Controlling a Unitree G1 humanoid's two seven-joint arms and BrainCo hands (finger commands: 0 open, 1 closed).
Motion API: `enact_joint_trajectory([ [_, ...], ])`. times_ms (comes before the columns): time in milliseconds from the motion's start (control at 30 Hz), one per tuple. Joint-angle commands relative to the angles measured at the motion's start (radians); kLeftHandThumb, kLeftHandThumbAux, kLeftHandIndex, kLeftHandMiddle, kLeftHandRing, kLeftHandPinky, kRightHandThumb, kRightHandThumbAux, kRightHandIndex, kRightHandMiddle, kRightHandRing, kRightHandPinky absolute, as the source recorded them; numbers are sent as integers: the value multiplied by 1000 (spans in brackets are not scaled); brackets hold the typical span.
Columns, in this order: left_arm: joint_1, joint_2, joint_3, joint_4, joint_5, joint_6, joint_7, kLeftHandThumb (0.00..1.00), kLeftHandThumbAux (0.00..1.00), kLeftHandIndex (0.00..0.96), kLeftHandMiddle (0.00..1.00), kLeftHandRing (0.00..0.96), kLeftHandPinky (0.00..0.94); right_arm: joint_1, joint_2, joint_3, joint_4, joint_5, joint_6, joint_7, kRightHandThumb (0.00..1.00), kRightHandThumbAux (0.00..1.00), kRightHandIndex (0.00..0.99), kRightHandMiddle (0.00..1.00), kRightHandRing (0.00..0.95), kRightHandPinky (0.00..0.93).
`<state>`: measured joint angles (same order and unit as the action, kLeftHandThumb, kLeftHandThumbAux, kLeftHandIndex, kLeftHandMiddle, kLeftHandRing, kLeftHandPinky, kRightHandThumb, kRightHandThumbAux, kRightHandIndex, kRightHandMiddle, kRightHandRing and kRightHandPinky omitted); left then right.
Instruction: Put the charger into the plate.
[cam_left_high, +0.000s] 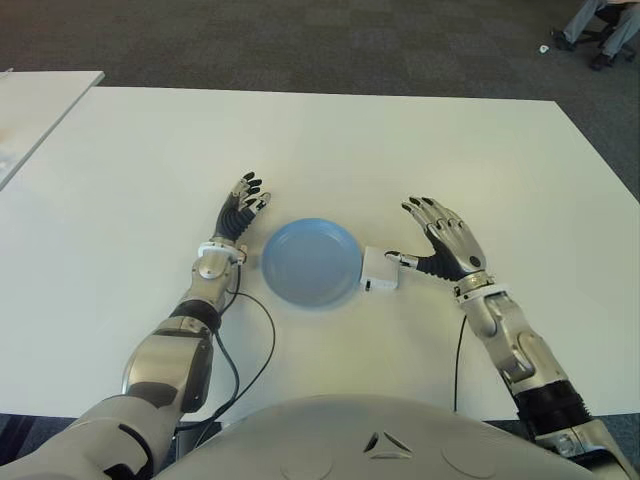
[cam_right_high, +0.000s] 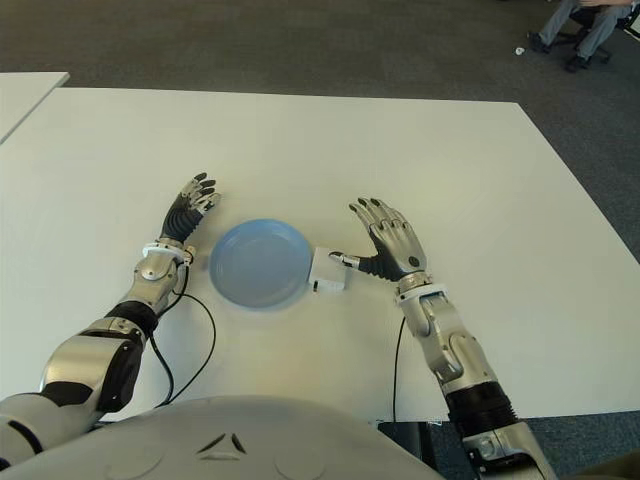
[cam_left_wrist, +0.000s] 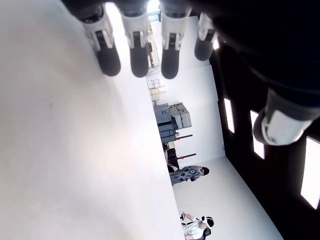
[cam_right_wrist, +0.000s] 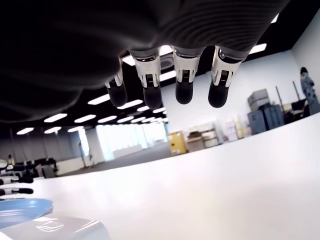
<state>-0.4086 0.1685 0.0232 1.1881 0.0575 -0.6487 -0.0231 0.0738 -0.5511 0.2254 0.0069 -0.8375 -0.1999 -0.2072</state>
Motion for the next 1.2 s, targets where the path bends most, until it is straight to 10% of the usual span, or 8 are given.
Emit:
enact_joint_trajectory([
  [33, 52, -27, -27, 63, 33, 101, -23, 0, 491, 64, 159, 147, 127, -85, -38, 17, 98, 43, -93, 36, 262, 187, 0, 0, 0, 0],
  [800, 62, -26, -21, 60, 28, 83, -27, 0, 458, 41, 159, 142, 117, -372, -232, 185, 439, -12, -552, 140, 213, 187, 0, 0, 0, 0],
  [1200, 66, -22, -23, 59, 30, 75, -23, 0, 472, 40, 163, 151, 136, -430, -238, 221, 508, -40, -612, 136, 192, 180, 0, 0, 0, 0],
])
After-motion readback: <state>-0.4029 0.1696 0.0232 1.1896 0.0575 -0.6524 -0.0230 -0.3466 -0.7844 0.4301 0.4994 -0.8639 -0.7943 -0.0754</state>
